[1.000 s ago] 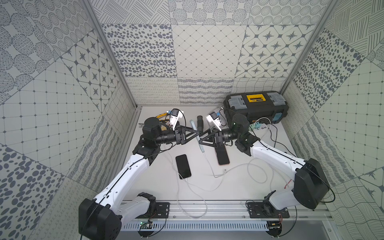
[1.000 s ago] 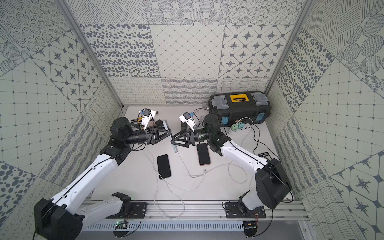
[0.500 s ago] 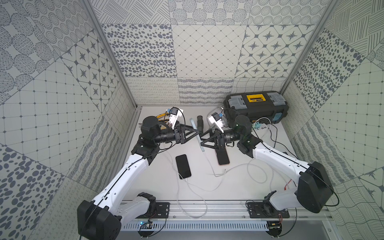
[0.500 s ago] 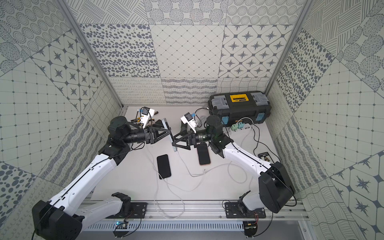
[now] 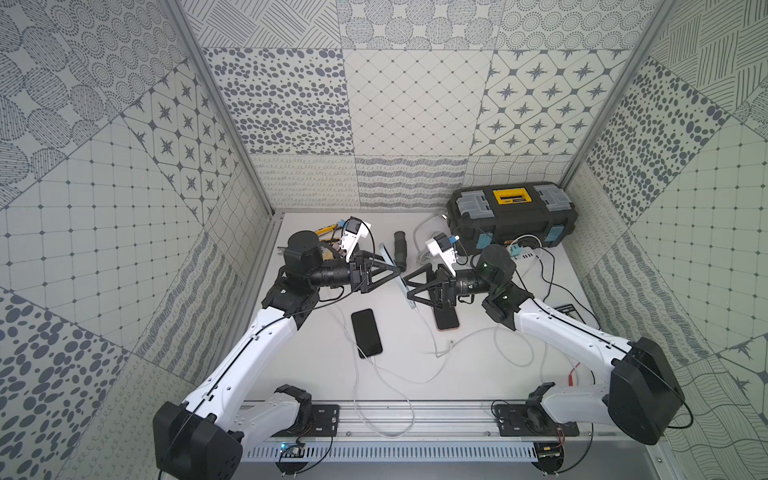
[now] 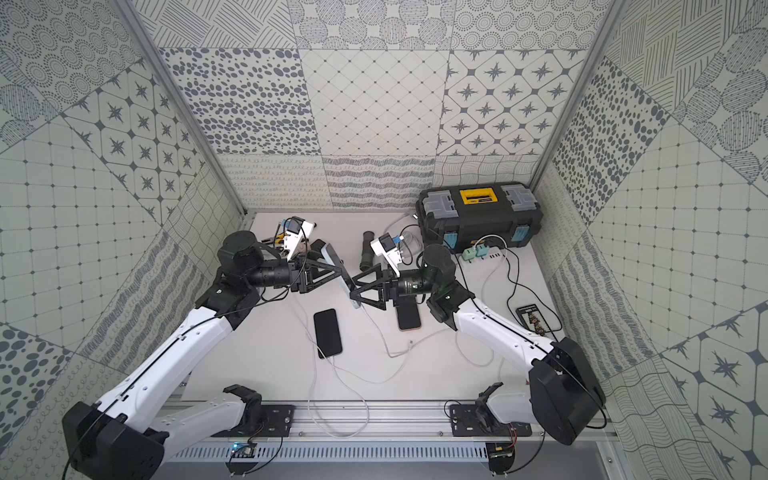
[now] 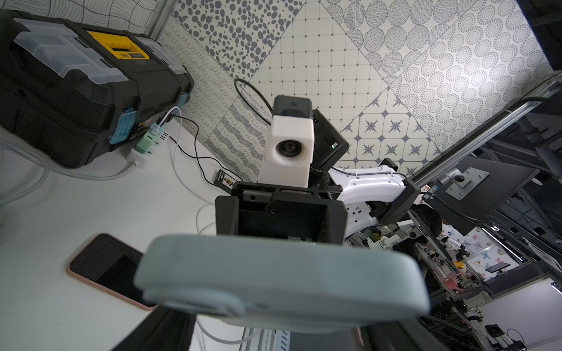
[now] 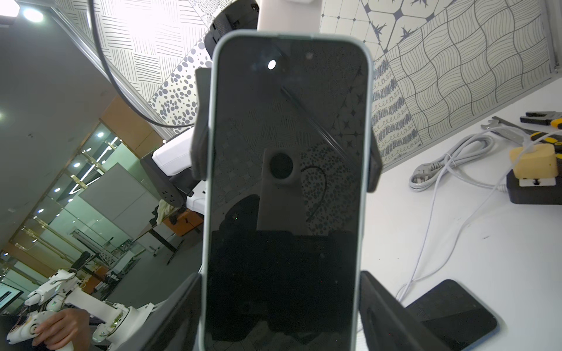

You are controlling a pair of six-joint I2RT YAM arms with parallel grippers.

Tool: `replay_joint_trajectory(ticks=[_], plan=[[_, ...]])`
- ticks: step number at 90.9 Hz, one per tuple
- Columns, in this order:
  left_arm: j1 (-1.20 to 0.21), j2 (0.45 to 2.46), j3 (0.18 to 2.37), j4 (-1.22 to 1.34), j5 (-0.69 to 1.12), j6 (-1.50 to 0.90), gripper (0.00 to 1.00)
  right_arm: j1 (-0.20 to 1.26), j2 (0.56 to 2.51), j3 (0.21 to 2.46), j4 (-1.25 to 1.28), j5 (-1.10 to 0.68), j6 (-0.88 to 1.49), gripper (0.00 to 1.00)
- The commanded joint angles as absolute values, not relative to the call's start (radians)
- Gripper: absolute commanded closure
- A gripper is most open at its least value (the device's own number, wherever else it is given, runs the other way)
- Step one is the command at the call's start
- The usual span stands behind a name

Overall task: Unplug the charging cable from the phone
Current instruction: Pick up the phone at the center of the board, then remove the charging cable from the phone.

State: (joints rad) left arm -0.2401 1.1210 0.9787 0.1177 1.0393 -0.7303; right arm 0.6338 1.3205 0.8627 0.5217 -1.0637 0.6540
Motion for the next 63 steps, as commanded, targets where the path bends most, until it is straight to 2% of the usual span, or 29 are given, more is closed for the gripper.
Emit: replay_joint_trajectory(ticks=[1,27,63], plan=[[-0.230,1.113,1.018,0.238,0.991,-0.741,1.00,0.637,1.296,0.819,0.511,-1.154,0.609,0.20],[-0.227,1.120,1.038,0.228,0.997,-0.738,1.00,0.637,1.266,0.785,0.475,-1.175,0.599,0.13],[-0.224,1.125,1.056,0.211,1.004,-0.728,1.00,0.637,1.237,0.730,0.463,-1.170,0.563,0.33]])
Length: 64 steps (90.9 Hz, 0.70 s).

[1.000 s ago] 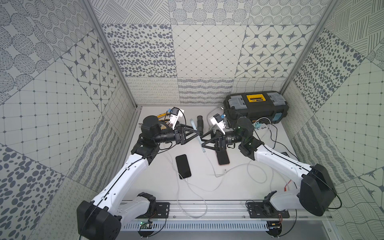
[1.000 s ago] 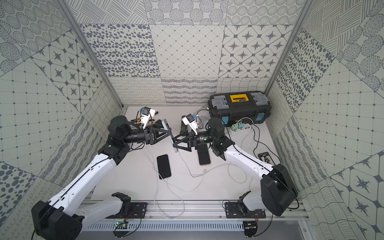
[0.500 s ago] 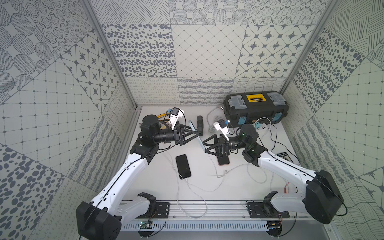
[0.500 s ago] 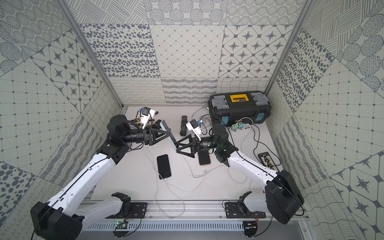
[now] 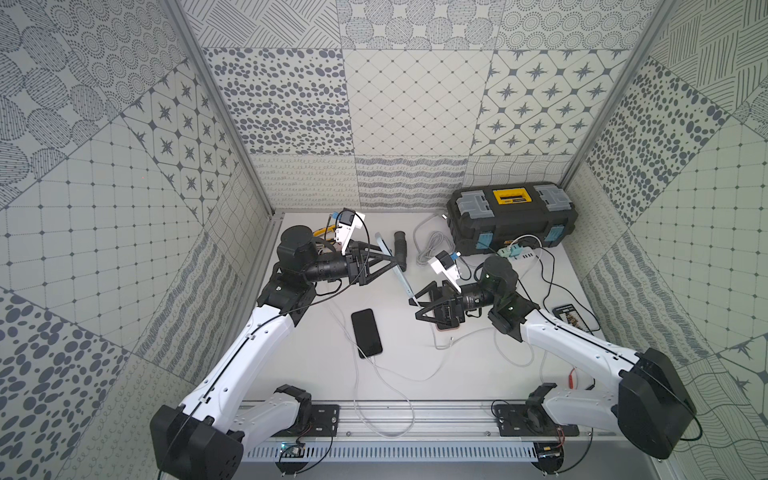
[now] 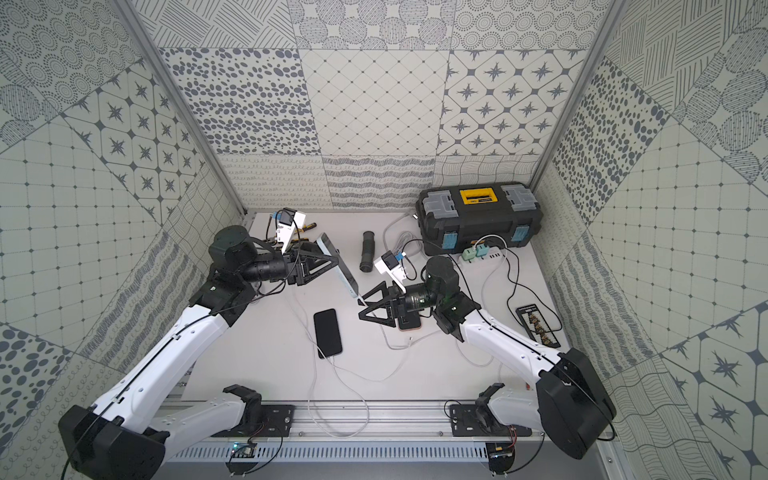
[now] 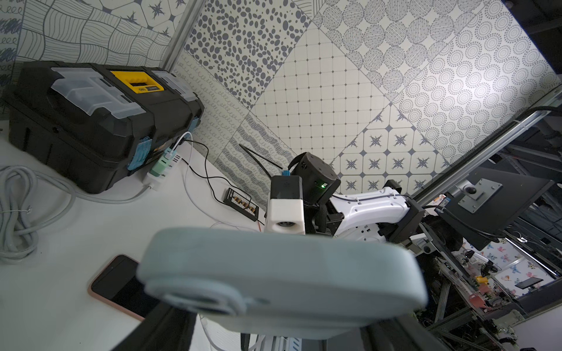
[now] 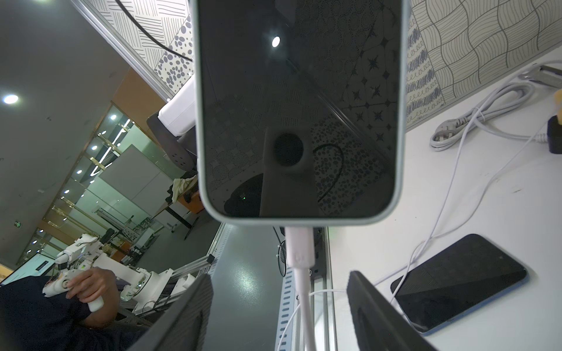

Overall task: Unplug the charging cable from the phone
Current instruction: Remove the charging cable from the phone.

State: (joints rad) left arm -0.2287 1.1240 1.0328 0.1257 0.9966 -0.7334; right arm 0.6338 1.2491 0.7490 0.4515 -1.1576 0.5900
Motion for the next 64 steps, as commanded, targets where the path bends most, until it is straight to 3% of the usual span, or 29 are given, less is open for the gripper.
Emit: replay_joint_trajectory(ticks=[1,23,47,64], plan=[[-0.223,1.125,1.057,0.211,1.005,-0.728,1.00,0.637,1.237,0.729,0.463,-1.170,0.563,0.33],[-0.224,1.121,1.063,0.207,1.011,-0.729,1.00,0.636,1.239,0.723,0.454,-1.169,0.552,0.48],[-0.222,1.124,1.067,0.200,1.018,-0.732,1.00,0.635,1.238,0.721,0.446,-1.171,0.534,0.82],[-0.222,1.124,1.069,0.192,1.019,-0.727,1.00,0.636,1.237,0.716,0.443,-1.168,0.525,0.93]])
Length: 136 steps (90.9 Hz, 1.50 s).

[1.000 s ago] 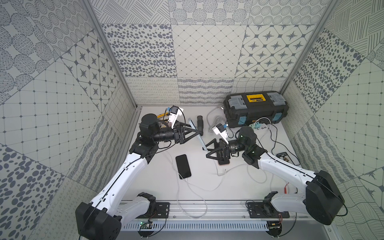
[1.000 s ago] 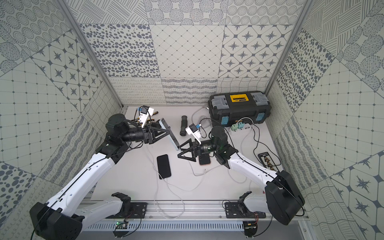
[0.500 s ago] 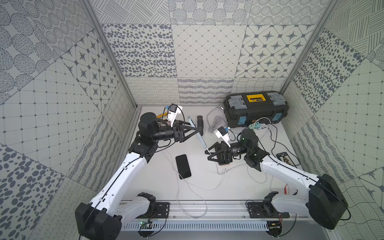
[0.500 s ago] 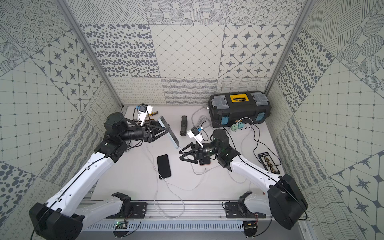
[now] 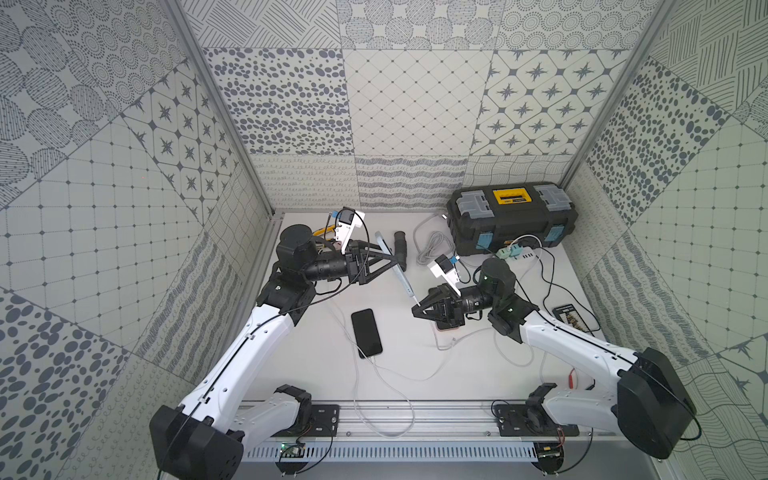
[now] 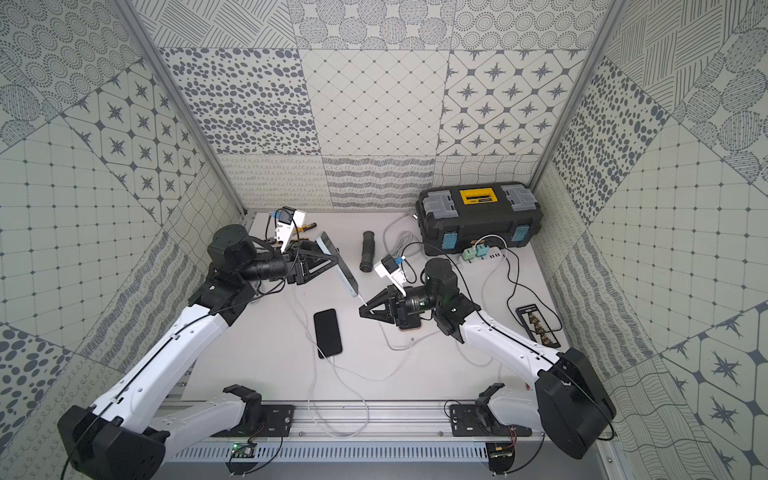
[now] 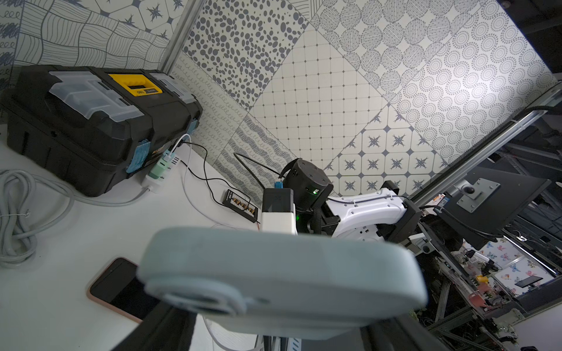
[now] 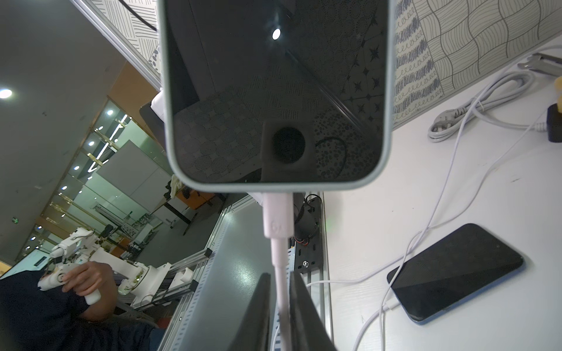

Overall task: Unplug the charging cable from the phone
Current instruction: Remove the charging cable from the phone.

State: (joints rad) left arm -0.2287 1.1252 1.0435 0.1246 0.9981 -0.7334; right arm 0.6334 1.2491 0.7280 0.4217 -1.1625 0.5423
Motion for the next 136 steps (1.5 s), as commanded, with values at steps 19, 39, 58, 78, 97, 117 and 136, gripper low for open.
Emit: replay_joint_trajectory(ticks=[19,39,58,78,97,117,136], plan=[[-0.222,1.126,1.072,0.189,1.018,-0.726,1.00,0.636,1.237,0.706,0.443,-1.171,0.520,1.00],[-0.220,1.129,1.077,0.183,1.018,-0.724,1.00,0.635,1.229,0.689,0.445,-1.166,0.519,1.00],[-0.215,1.131,1.087,0.169,1.013,-0.716,1.00,0.636,1.226,0.668,0.445,-1.157,0.520,1.00],[-0.211,1.133,1.094,0.163,1.015,-0.713,1.00,0.636,1.225,0.650,0.434,-1.116,0.515,1.00],[-0.211,1.131,1.090,0.159,1.013,-0.712,1.00,0.635,1.253,0.650,0.427,-1.077,0.521,0.81],[-0.212,1.128,1.089,0.155,1.013,-0.712,1.00,0.634,1.251,0.656,0.400,-1.038,0.501,0.60],[-0.212,1.128,1.090,0.154,1.015,-0.710,1.00,0.634,1.251,0.678,0.367,-1.023,0.487,0.42]])
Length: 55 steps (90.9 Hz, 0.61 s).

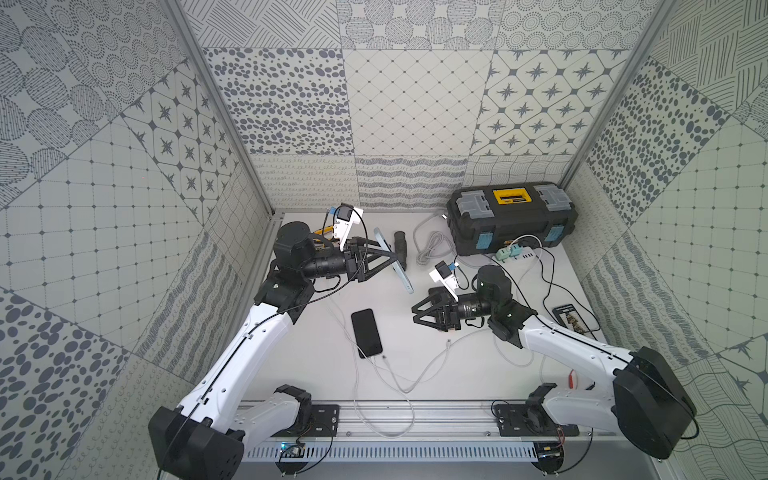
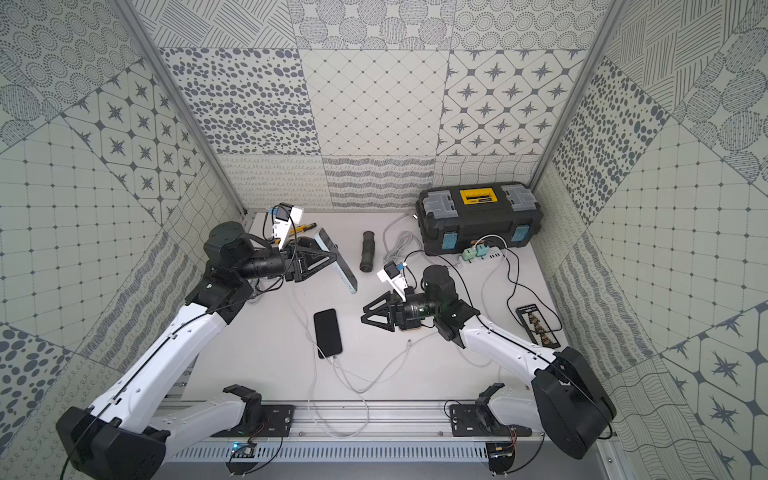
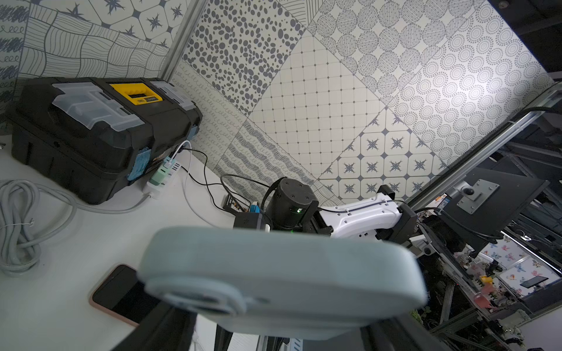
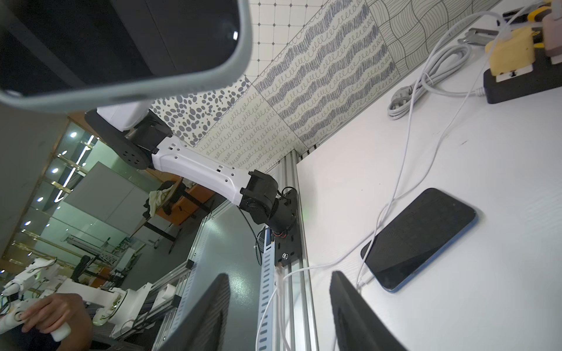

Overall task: Unplug the charging cable from the phone
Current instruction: Remove the charging cable from the phone.

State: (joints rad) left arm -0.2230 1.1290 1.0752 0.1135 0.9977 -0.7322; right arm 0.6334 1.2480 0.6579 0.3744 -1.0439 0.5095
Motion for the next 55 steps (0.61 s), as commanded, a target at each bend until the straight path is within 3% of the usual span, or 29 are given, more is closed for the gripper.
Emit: replay_joint_trajectory(ticks=[1,30,55], plan=[[-0.212,1.128,1.090,0.154,1.015,-0.709,1.00,0.634,1.251,0.680,0.365,-1.022,0.486,0.41],[-0.211,1.127,1.088,0.146,1.019,-0.707,1.00,0.631,1.246,0.744,0.289,-1.029,0.475,0.29],[-0.211,1.126,1.098,0.139,1.035,-0.703,1.00,0.595,1.212,0.817,0.213,-1.080,0.466,0.10]])
